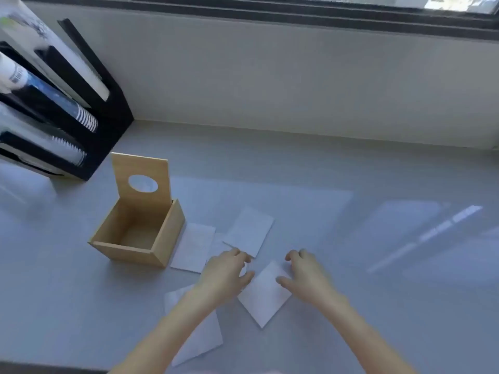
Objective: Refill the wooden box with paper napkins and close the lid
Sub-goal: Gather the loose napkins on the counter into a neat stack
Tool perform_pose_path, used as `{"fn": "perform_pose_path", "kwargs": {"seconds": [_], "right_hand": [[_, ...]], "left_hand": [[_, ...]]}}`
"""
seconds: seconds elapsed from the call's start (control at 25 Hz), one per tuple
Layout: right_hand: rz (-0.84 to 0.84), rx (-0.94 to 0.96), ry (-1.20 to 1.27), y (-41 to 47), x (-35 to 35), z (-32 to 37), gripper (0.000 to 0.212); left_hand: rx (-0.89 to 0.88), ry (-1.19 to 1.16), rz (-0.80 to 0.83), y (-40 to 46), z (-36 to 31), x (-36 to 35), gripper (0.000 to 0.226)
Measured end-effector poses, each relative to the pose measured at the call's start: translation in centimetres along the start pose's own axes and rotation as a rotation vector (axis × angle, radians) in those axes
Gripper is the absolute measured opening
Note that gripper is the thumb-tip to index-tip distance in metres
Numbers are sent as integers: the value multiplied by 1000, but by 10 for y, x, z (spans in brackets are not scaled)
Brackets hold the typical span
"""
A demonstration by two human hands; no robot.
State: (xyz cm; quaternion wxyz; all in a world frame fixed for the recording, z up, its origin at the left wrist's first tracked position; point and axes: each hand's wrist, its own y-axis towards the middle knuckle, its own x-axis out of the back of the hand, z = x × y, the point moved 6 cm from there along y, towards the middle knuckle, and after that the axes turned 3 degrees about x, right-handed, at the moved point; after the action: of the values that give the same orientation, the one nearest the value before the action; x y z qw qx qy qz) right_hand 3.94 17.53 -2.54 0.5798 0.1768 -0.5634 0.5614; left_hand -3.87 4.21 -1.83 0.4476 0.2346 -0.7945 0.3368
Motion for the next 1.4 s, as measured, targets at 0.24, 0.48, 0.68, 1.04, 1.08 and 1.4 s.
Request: {"fn": "perform_pose_path", "kwargs": {"seconds": [0.24, 0.48, 0.68, 1.04, 1.08, 1.4], "right_hand": [[73, -19, -92, 8, -7, 3, 31], [14, 46, 182, 7, -9, 10, 13], [-10, 118, 518, 3, 3, 13, 23], [1, 128, 810, 22, 22, 28, 30], [7, 132, 859, 24, 23, 32, 30], [88, 108, 1071, 45, 27, 46, 17]], "left_hand": [[25, -24, 49, 6, 4, -23, 36], [54, -228, 18, 8, 8, -23, 37], [56, -420, 77, 9, 8, -24, 16], [224, -951, 143, -6, 19, -19, 12], [240, -985, 144, -7, 21, -19, 13], [311, -1496, 109, -7, 28, -14, 21]]}}
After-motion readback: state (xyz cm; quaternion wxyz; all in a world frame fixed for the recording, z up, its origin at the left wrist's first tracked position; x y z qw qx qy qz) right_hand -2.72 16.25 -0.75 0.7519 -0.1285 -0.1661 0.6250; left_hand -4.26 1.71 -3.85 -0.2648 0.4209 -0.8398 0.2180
